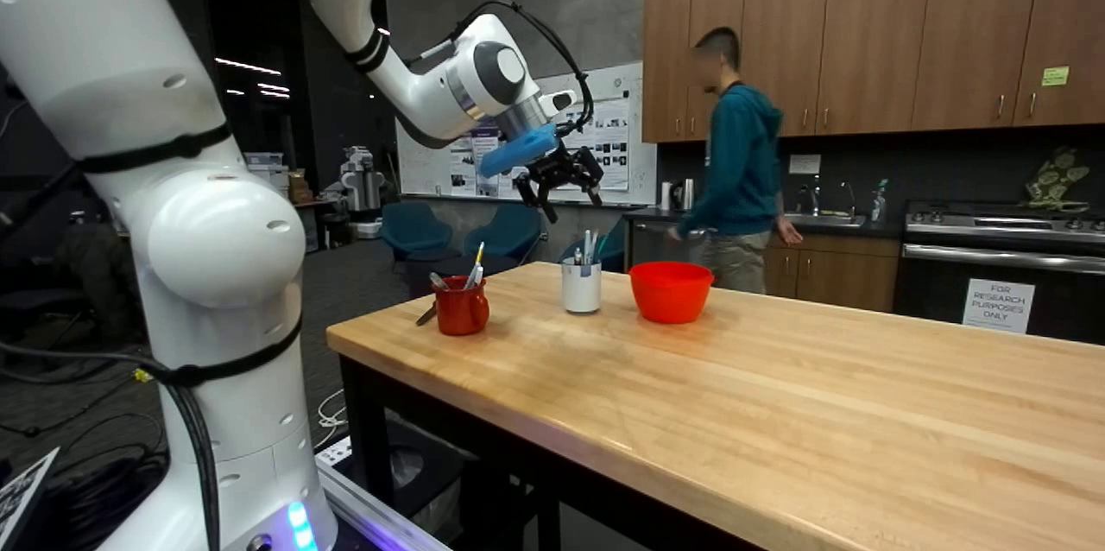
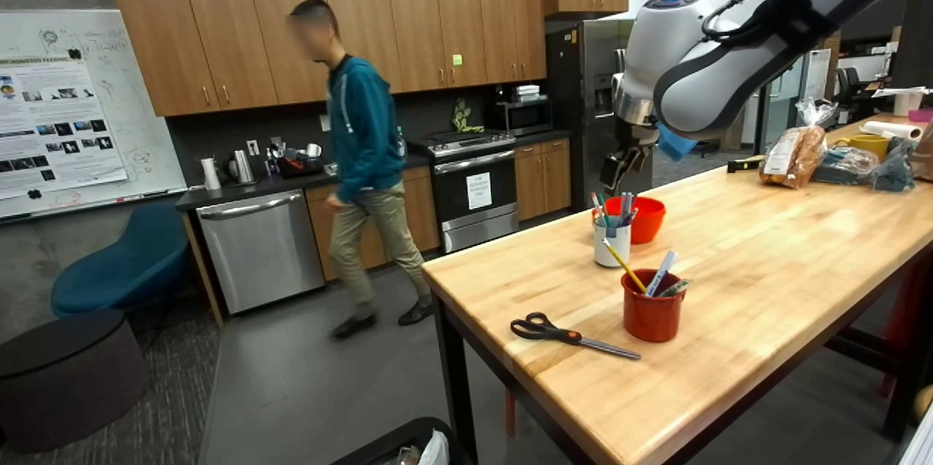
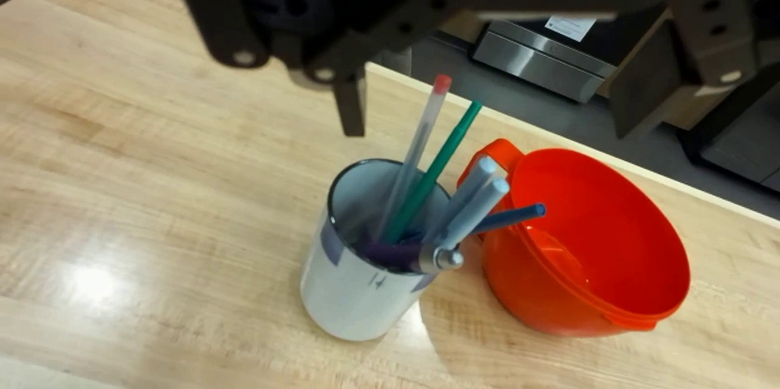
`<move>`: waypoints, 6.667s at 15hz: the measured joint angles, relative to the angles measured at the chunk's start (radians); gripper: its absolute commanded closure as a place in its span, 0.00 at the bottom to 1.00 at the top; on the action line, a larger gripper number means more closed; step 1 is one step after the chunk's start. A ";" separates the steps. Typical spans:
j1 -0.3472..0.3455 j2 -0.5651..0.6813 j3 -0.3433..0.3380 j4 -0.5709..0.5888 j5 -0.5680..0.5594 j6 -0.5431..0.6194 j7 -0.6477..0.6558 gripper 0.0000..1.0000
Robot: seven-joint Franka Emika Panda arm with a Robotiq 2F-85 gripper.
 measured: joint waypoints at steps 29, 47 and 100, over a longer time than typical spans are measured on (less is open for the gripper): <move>0.149 0.233 -0.163 0.192 -0.006 -0.195 -0.292 0.97; 0.203 0.055 -0.162 0.169 0.085 -0.250 -0.299 0.97; 0.448 -0.436 -0.156 -0.248 0.407 -0.437 -0.299 0.39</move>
